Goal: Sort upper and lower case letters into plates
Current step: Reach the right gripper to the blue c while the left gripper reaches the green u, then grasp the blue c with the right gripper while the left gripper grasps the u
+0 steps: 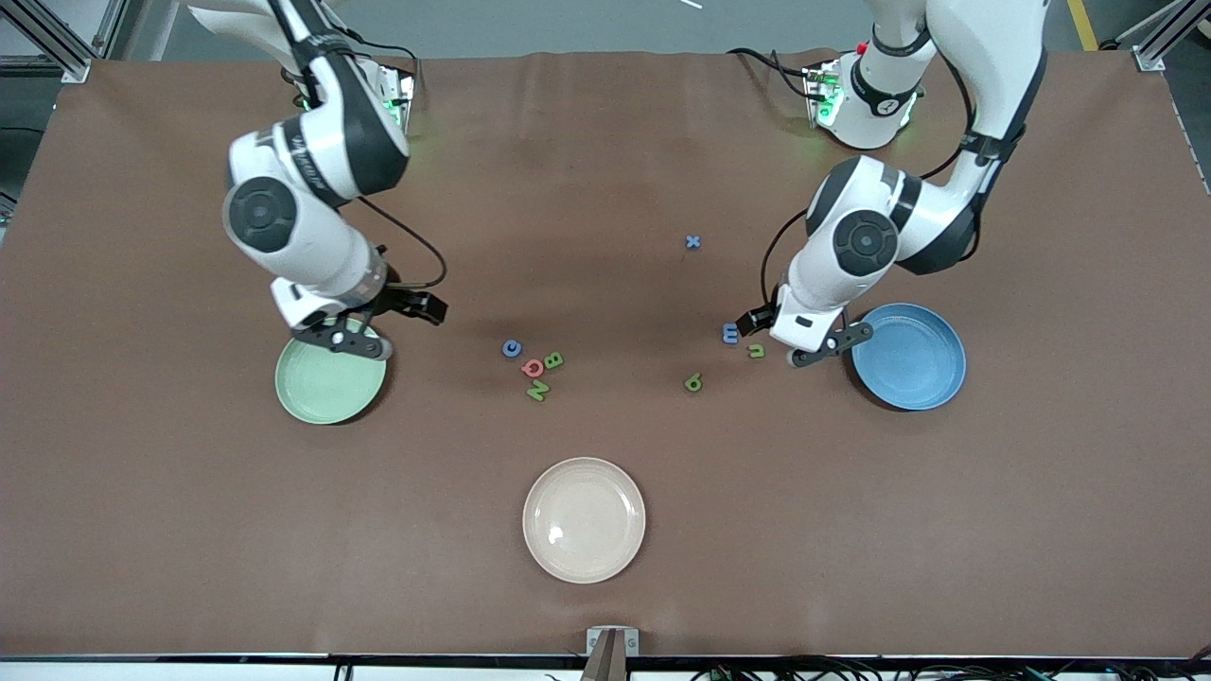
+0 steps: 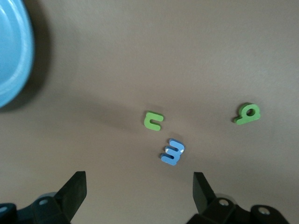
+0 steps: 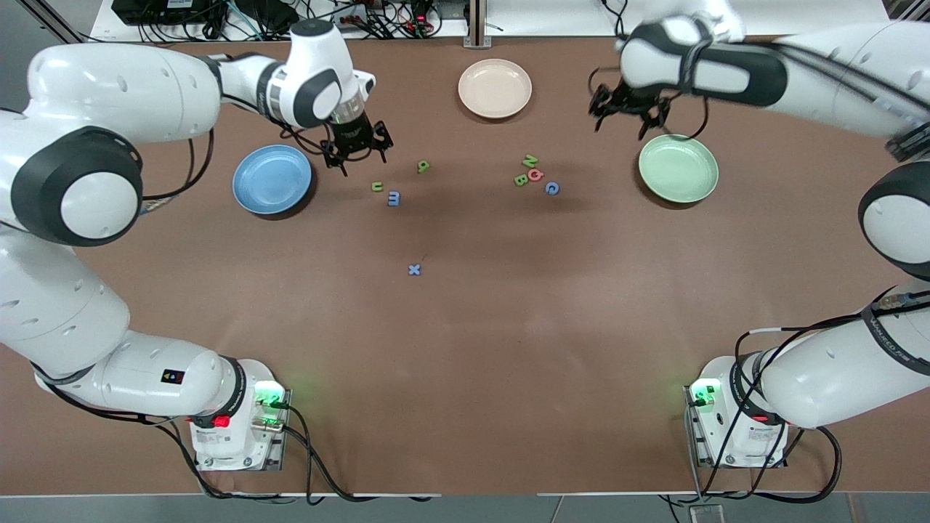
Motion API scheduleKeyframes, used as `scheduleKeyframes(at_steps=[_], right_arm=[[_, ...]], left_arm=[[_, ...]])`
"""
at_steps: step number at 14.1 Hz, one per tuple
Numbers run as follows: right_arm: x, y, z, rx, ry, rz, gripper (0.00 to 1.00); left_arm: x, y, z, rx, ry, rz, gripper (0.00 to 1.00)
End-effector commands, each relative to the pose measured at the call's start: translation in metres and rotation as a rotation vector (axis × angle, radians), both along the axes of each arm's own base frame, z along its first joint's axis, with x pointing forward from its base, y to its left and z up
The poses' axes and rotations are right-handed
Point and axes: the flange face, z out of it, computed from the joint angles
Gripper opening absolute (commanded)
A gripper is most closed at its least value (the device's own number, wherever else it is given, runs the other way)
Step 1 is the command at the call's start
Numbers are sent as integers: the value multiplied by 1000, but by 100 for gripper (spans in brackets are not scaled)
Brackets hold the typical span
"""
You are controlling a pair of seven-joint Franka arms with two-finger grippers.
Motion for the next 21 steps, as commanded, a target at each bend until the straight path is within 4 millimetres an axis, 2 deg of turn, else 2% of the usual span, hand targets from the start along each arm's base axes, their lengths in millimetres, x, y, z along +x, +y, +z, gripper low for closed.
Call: scheduleKeyframes(at_steps=[1, 2, 3, 4, 7, 9, 11, 13, 16, 18, 21], right_arm=[[-26, 12, -23, 7, -43, -15, 100], [-28, 22, -28, 14, -65, -32, 100], [-28, 27, -41, 12, -67, -33, 100], [-30, 40, -53, 17, -83, -23, 100], [-43, 78, -97, 16, -111, -14, 100], [-49, 90, -124, 8, -113, -10, 99], [-46, 96, -133, -14, -120, 7, 97], [-41, 102, -139, -31, -124, -19, 94], [-29, 108, -153, -70, -142, -31, 88], [-21, 109, -164, -74, -140, -38, 85], [-17, 108, -174, -76, -137, -50, 83]], left_arm=[[-15, 11, -19, 9, -67, -5, 100], [-22, 14, -29, -7, -99, -7, 100], [-25, 14, -35, -17, -115, -8, 100], [-28, 14, -43, -23, -117, -6, 100], [-32, 9, -57, -14, -148, -67, 100], [-32, 7, -65, 2, -166, -106, 100], [-31, 5, -70, 14, -186, -155, 100], [-22, 9, -65, 16, -205, -154, 100], [-18, 11, -85, 28, -184, -173, 100], [-9, 14, -90, 36, -190, -175, 100], [-6, 6, -97, 29, -185, -178, 100]])
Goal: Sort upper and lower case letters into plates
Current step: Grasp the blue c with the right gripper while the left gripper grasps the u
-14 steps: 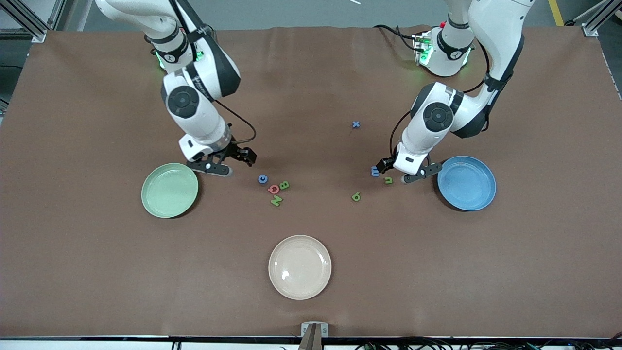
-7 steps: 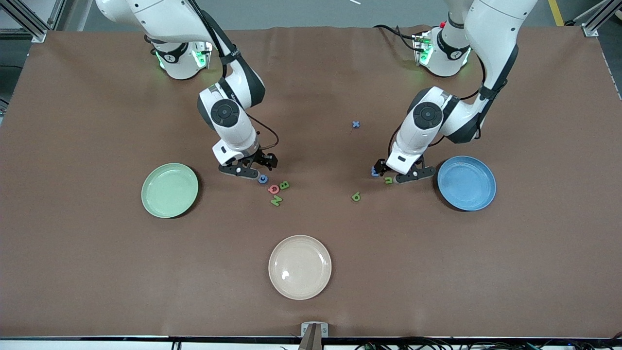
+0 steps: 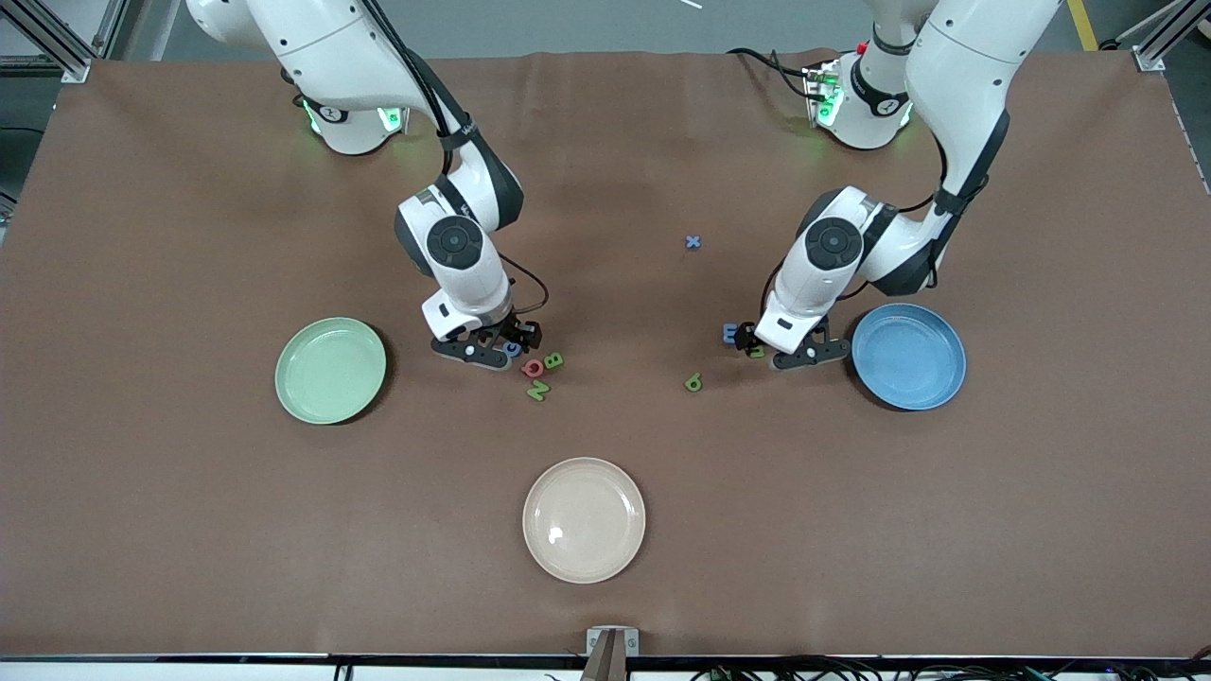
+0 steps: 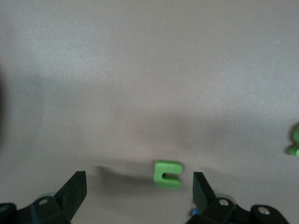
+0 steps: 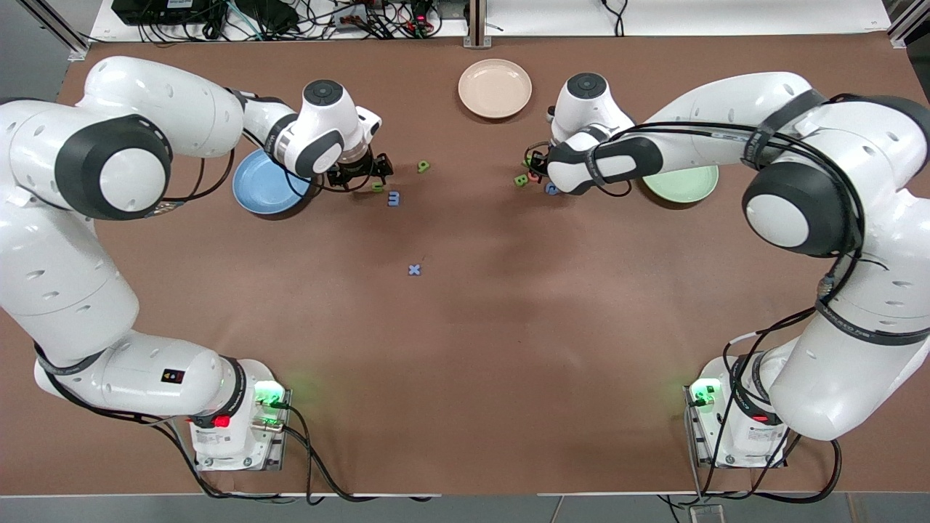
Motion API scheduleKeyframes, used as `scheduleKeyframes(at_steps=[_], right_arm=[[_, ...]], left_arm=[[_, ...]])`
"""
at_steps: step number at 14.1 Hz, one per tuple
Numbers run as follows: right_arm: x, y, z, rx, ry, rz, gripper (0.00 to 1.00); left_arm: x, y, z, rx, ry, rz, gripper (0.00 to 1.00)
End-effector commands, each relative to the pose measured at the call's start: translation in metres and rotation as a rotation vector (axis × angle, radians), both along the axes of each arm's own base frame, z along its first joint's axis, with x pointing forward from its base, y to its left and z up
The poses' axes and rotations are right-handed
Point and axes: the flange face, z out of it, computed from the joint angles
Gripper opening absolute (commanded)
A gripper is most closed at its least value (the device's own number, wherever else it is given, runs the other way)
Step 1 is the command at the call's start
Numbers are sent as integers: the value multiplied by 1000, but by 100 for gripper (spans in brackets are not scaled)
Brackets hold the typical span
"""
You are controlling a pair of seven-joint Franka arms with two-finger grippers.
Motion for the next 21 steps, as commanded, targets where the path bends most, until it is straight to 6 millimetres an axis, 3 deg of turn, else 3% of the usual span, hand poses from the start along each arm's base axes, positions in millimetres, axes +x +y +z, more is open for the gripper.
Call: scheduleKeyframes(at_steps=[1, 6, 9, 11, 16, 18, 21], right_arm=[[5, 3, -9, -15, -7, -13, 83], [4, 7, -11, -12, -4, -36, 75], [1, 8, -13, -15, 4, -35, 64], [0, 7, -14, -17, 6, -35, 49], [2, 2, -13, -23, 15, -43, 3], [8, -6, 6, -28, 21, -41, 0], [31, -52, 60, -49, 53, -8, 0]], left_arm=[[7, -10, -5, -3, -12, -4, 100], [10, -13, -13, -6, -5, -7, 99], [9, -12, -13, 3, -11, -24, 87], [9, -10, -14, 11, -11, -32, 79], [9, -11, -11, 11, -14, -20, 81], [7, -13, -11, 12, -13, -1, 86], [6, -14, -11, 12, -13, 5, 85]])
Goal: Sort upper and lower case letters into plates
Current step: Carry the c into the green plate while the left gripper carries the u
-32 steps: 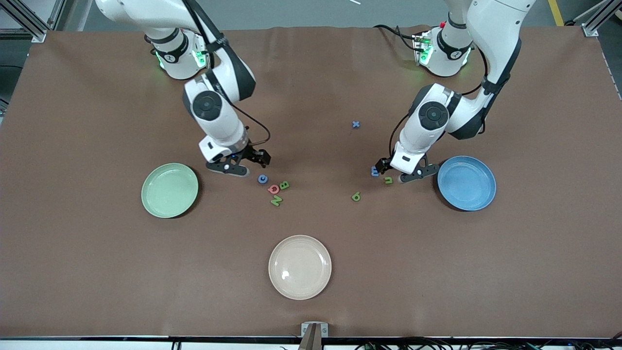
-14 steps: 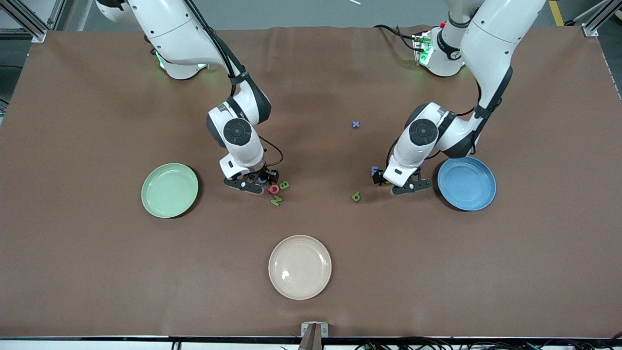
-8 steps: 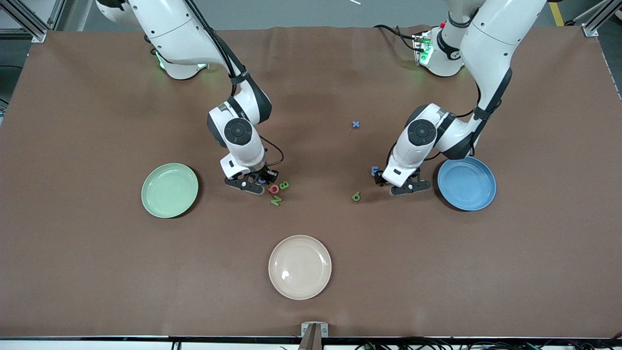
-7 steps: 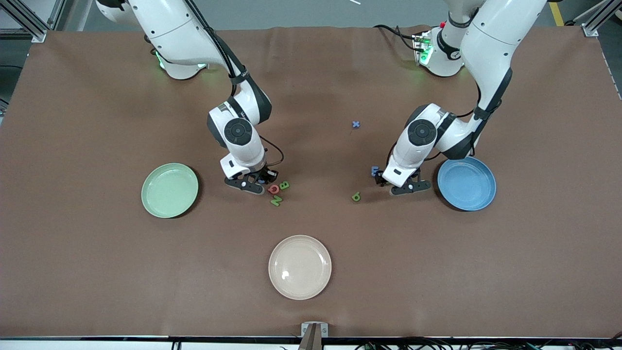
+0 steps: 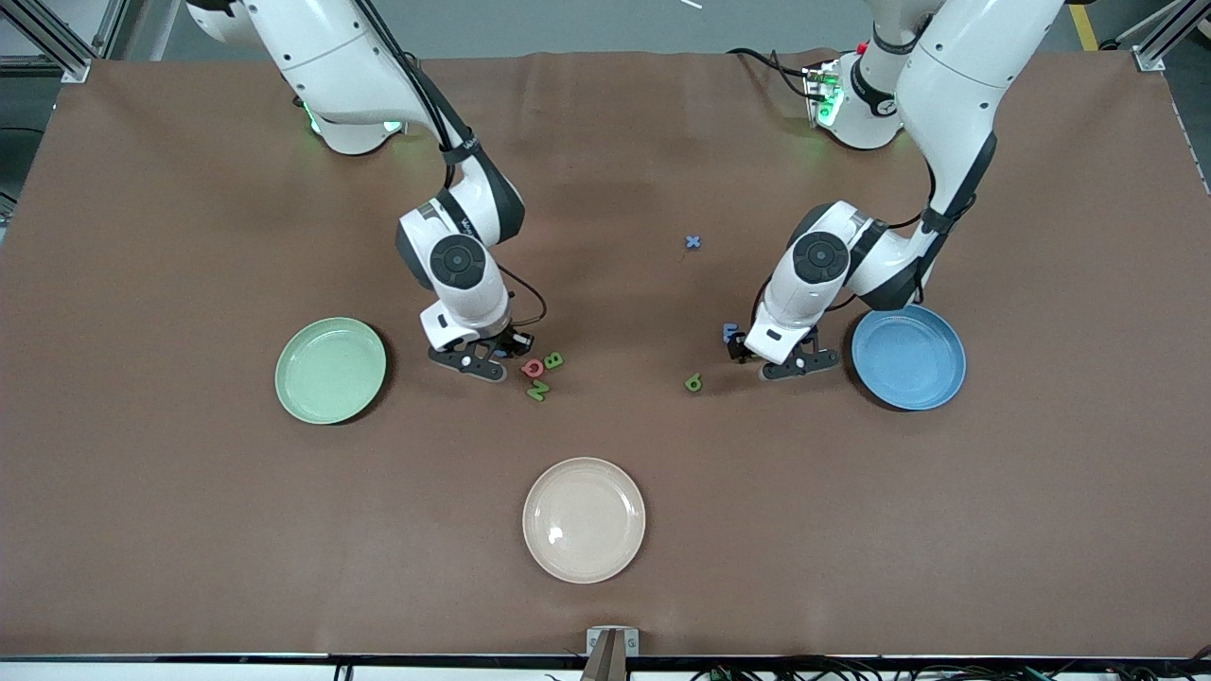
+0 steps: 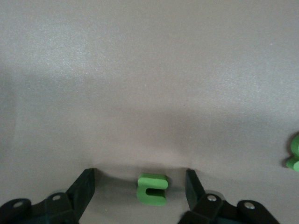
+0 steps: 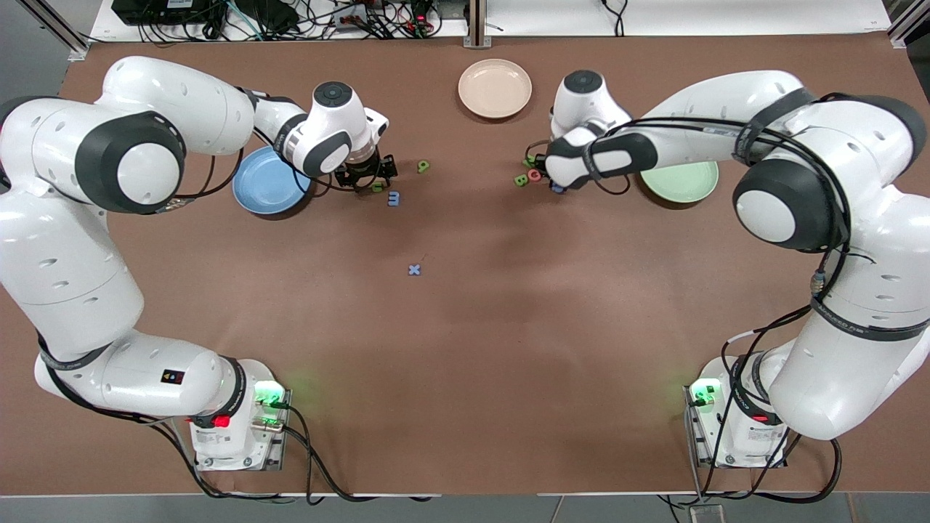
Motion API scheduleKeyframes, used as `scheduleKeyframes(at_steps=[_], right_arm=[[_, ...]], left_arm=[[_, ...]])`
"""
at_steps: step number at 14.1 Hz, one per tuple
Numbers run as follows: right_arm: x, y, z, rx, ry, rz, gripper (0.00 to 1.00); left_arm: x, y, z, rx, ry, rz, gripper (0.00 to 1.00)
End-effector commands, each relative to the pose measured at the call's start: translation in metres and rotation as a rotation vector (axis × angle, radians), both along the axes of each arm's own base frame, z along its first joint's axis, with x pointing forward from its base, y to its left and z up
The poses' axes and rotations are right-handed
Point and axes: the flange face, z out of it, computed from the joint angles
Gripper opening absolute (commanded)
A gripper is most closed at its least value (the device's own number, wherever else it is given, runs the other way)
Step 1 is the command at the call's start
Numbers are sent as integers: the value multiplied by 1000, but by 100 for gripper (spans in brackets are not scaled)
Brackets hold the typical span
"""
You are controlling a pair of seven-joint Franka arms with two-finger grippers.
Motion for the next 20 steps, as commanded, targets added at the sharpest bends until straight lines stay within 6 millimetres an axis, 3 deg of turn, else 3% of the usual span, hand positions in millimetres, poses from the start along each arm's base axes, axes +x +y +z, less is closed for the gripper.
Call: scheduleKeyframes(at_steps=[1, 3, 5, 9, 12, 17, 20], right_arm=[[20, -58, 65, -7, 11, 47, 0], [25, -104, 88, 2, 12, 100, 0], [28, -157, 92, 6, 21, 165, 0], [23, -221, 72, 15, 30, 206, 0], [14, -260, 46, 27, -3, 217, 0], [4, -265, 13, 28, -1, 212, 0], [-2, -270, -2, 28, 29, 204, 1]], left_arm=[[0, -3, 2, 10, -12, 5, 81], [-1, -4, 2, 12, -14, -3, 62], [-1, -4, 2, 12, -14, -3, 49], [-1, -4, 2, 12, -14, -5, 32], [-1, -4, 2, 12, -13, -6, 29], [2, -4, 16, 21, -26, -6, 19], [6, 0, 46, 58, -41, -11, 19]])
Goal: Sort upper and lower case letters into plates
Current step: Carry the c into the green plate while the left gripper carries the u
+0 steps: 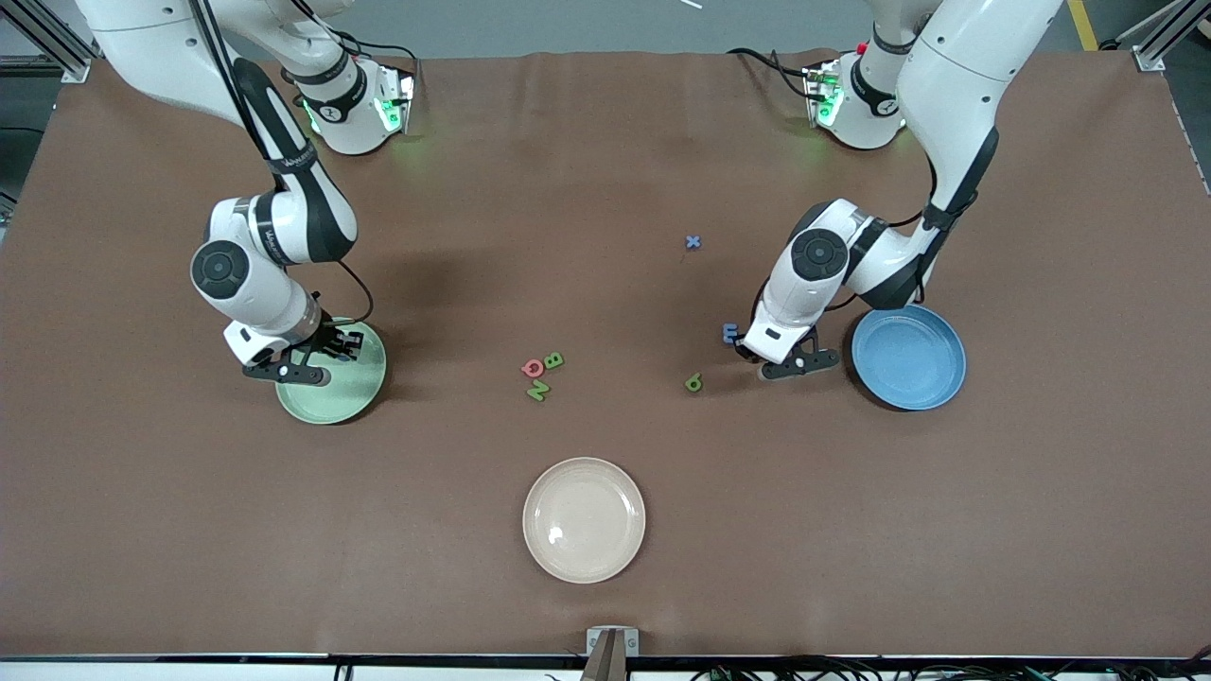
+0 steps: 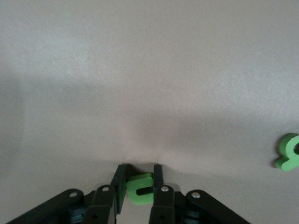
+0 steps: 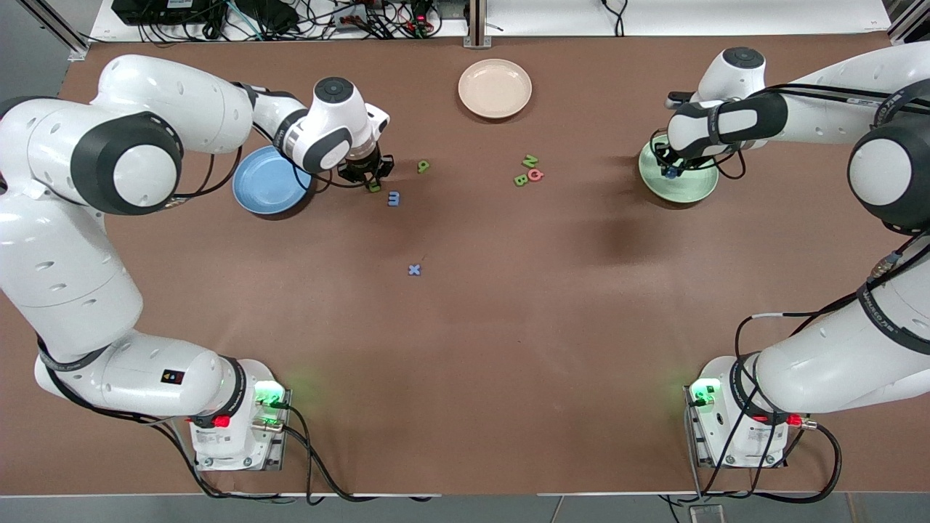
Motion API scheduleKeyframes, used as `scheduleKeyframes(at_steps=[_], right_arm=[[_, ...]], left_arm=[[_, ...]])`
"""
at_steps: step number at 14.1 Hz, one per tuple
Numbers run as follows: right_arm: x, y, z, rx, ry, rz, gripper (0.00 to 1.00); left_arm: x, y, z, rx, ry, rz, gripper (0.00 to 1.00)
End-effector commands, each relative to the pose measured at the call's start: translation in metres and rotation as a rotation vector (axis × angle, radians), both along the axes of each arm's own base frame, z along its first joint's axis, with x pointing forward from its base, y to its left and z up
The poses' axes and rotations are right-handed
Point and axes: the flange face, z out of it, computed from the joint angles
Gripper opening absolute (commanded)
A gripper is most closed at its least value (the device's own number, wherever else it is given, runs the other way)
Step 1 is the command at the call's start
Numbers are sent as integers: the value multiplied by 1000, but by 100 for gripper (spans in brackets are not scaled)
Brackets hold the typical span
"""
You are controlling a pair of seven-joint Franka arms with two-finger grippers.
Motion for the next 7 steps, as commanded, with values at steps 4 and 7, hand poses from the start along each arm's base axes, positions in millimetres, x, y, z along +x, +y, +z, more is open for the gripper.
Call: scheduleKeyframes(at_steps=[4, 7], right_arm=[[-9, -17, -16, -2, 15, -20, 9], [-10, -17, -17, -3, 24, -21, 100]], left_arm=[[3, 19, 61, 100, -27, -89, 19], [3, 65, 61, 127, -1, -142, 17]])
